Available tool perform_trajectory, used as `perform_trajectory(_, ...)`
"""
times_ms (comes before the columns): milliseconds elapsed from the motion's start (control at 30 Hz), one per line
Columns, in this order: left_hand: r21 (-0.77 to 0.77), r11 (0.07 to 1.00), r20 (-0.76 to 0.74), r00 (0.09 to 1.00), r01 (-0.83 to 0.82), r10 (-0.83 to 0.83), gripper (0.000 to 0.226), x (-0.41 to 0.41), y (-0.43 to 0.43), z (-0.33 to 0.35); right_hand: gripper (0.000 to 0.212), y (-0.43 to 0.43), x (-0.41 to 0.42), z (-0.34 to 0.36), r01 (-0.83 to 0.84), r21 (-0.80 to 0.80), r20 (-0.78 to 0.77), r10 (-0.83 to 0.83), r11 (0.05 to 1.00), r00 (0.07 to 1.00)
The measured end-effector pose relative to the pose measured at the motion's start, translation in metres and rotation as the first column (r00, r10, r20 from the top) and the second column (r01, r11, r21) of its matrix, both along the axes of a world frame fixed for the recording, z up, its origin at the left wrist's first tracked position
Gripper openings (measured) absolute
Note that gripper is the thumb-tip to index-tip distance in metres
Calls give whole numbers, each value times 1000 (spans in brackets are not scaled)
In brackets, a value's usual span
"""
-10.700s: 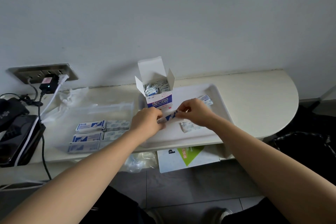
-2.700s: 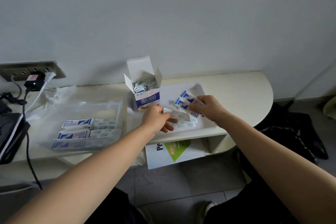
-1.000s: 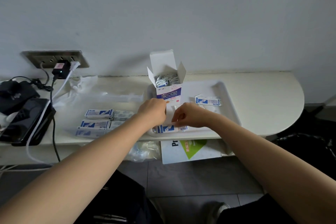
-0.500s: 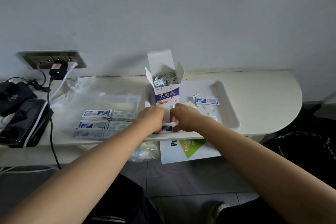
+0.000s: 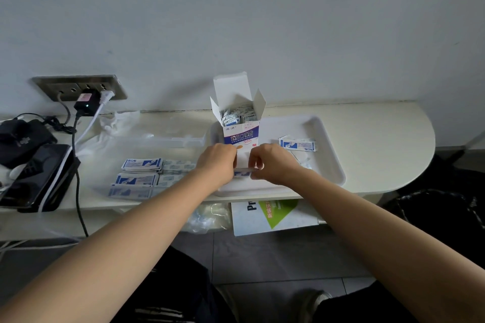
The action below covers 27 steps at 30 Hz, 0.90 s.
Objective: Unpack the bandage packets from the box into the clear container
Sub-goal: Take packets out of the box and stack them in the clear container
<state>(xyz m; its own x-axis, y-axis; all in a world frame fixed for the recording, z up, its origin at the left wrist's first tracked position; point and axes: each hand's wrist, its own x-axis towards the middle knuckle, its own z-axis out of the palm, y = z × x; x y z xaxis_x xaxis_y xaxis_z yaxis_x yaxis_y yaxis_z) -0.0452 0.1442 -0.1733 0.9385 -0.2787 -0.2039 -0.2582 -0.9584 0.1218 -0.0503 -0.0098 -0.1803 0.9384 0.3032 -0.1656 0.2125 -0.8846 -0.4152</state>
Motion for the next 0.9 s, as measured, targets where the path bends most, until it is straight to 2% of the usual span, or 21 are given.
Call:
perform_trajectory(167,77,997,-26,999,-23,25,27,-5,-1,-10,19,-11,-6,-7,22,11,-50,-21,1000,999)
perform_trajectory(333,19,999,2,999,-47,47,24,-3,-5,-12,17,-12,-5,-8,66,123,-58,-59,990,997)
perform_trajectory(533,-27,998,-33,997,-65,64,20,-4,-8,-18,19,-9,-5,-14,66,153,-62,-57,986,996)
perform_trajectory(733,-39,999,-3,999,-33,33,16,-1,-7,-14,6,-13,-3,-11,115,218,-90,-97,969,991)
perform_trajectory(900,-78,997,-11,1000,24,-25,13,-5,-6,3,4,-18,-6,-3,154,289,-82,-135,945,987)
